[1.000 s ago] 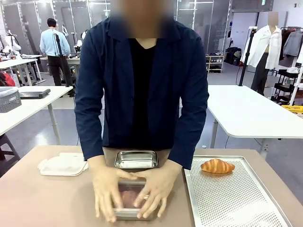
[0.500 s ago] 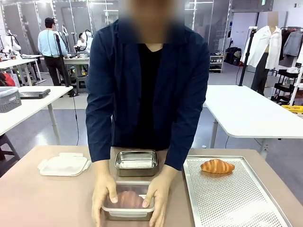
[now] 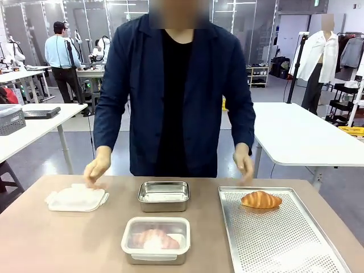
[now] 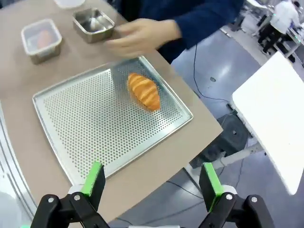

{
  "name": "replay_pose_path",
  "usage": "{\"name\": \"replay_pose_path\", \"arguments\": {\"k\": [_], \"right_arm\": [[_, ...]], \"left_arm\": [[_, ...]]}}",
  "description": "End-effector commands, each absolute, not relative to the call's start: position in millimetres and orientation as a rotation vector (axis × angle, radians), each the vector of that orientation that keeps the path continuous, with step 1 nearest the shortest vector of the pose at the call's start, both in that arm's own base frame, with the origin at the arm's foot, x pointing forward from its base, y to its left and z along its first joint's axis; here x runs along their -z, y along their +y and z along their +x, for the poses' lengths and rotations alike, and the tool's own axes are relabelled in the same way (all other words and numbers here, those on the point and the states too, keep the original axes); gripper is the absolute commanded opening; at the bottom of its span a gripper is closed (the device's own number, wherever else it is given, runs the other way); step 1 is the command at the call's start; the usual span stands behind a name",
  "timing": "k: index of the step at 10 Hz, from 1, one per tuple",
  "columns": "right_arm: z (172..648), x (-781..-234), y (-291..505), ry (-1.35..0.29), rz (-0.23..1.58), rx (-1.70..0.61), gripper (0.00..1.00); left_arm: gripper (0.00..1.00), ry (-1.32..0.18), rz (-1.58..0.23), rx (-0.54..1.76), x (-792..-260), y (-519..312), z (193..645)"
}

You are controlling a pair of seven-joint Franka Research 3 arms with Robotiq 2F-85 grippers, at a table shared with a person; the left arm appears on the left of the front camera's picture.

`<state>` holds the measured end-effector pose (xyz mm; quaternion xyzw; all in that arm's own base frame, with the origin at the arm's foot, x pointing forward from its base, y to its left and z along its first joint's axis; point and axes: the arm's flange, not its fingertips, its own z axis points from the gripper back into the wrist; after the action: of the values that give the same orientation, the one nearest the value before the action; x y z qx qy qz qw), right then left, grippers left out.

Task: Place the bread into the airtight container.
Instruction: Pick up a Butter Roll and place it into an empty Airtight Container.

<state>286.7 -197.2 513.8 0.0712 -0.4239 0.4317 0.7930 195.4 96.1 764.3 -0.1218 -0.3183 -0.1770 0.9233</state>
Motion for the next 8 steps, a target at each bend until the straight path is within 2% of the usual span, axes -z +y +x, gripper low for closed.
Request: {"name": "replay_pose_path", "arguments": {"k": [1, 3, 8], "right_arm": [[309.7, -531.2, -179.0, -0.791, 0.066, -1.098, 1.00], [348.7, -539.8, -142.6, -0.682, 0.043, -1.275, 1.00], [437.0, -507.4, -54.9, -0.531, -0.017, -1.467, 1.00]], "left_arm": [[1.00, -0.651, -0.250, 0.380, -766.2, 95.9, 194.5], [1.00, -0.651, -0.250, 0.380, -766.2, 95.9, 194.5], [1.00, -0.651, -0.250, 0.380, -766.2, 95.9, 194.5]]}}
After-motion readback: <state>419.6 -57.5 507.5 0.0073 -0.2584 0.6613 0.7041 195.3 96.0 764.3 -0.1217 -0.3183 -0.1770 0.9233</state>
